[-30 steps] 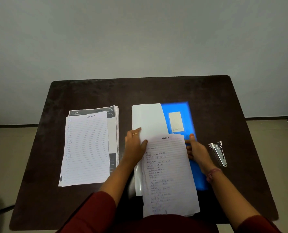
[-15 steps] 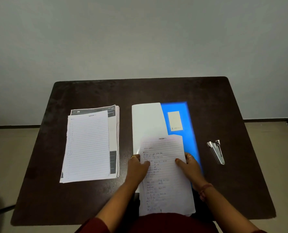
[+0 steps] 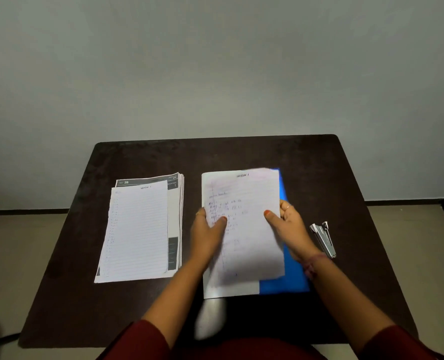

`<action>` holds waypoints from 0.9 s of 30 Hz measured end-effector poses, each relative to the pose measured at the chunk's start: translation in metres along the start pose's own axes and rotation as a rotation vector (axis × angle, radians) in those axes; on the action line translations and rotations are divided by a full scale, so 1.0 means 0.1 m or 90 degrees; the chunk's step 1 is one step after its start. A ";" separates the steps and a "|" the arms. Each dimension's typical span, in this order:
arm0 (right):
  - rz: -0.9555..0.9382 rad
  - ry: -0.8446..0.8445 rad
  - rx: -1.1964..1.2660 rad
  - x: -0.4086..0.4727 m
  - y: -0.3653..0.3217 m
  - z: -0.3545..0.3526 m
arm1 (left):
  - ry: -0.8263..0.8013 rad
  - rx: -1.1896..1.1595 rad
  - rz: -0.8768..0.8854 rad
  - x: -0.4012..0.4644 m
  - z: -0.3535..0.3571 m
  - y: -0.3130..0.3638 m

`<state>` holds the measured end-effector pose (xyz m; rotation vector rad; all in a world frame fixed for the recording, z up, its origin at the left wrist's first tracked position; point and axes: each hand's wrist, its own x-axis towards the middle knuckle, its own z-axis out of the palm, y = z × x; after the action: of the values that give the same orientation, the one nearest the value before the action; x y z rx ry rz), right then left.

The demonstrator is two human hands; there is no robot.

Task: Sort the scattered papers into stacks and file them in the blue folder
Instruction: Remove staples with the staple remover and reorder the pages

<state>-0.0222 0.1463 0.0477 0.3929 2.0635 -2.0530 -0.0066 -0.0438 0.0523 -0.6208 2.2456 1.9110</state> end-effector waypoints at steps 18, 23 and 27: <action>-0.183 -0.035 -0.028 -0.08 -0.28 -0.01 | 0.089 -0.104 0.213 -0.10 0.09 0.26; -0.132 -0.018 -0.011 -0.06 -0.09 -0.07 | 0.056 -0.107 0.191 -0.07 0.15 0.12; -0.128 -0.032 -0.033 -0.09 0.02 -0.03 | 0.064 -0.114 0.173 -0.05 0.16 0.03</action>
<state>-0.0127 0.1488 0.0487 0.1269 2.1997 -2.0890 -0.0057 -0.0268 0.0539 -0.4620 2.3398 2.2766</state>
